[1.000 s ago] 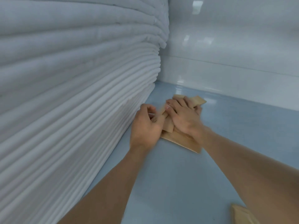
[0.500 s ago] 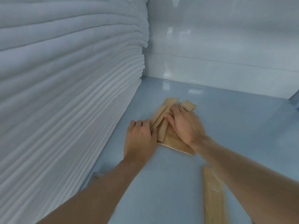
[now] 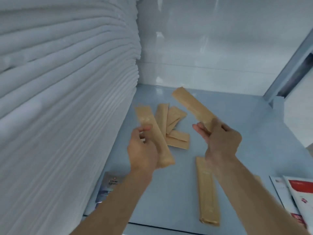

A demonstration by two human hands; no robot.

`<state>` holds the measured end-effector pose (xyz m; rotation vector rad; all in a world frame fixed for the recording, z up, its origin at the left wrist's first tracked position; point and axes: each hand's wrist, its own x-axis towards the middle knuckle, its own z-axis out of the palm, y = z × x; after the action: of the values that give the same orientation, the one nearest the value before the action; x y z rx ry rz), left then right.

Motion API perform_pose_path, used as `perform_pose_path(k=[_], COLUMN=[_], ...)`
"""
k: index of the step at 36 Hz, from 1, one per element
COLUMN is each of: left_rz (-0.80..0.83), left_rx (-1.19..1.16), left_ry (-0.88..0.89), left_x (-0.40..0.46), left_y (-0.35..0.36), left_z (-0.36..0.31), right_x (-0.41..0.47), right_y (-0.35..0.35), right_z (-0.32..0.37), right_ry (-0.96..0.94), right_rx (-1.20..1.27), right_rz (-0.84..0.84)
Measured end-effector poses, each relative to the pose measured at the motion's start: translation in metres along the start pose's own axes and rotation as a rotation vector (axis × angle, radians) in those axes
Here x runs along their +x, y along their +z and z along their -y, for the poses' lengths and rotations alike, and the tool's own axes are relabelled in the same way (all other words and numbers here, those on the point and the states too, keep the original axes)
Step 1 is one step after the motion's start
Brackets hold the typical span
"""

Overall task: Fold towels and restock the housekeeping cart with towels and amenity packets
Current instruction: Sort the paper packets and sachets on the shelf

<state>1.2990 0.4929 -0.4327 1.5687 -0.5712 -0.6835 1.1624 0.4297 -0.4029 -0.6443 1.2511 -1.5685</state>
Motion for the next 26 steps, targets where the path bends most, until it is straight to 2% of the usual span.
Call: perform_pose_path(k=[3, 5, 11, 15, 19, 23, 26], left_rz=[0.106, 0.160, 0.241, 0.347, 0.342, 0.298, 0.323], left_rx=[-0.050, -0.117, -0.285, -0.260, -0.188, -0.120, -0.048], left_ry=[-0.102, -0.175, -0.279, -0.274, -0.251, -0.191, -0.132], left_x=[-0.033, -0.051, -0.075, -0.083, -0.088, -0.090, -0.093], left_y=[-0.005, -0.010, -0.025, -0.031, -0.034, -0.035, -0.032], left_z=[0.007, 0.009, 0.017, 0.021, 0.031, 0.044, 0.050], right_x=[-0.056, -0.087, -0.137, -0.152, -0.156, -0.151, -0.139], right_y=[-0.024, -0.040, -0.071, -0.079, -0.085, -0.098, -0.112], right_z=[-0.018, -0.032, -0.057, -0.061, -0.061, -0.058, -0.050], right_ry=[0.256, 0.291, 0.144, 0.067, 0.043, -0.035, -0.141], right_rx=[0.141, 0.079, -0.218, -0.324, -0.387, -0.414, -0.441], right_rz=[0.121, 0.165, 0.213, 0.224, 0.199, 0.055, -0.057])
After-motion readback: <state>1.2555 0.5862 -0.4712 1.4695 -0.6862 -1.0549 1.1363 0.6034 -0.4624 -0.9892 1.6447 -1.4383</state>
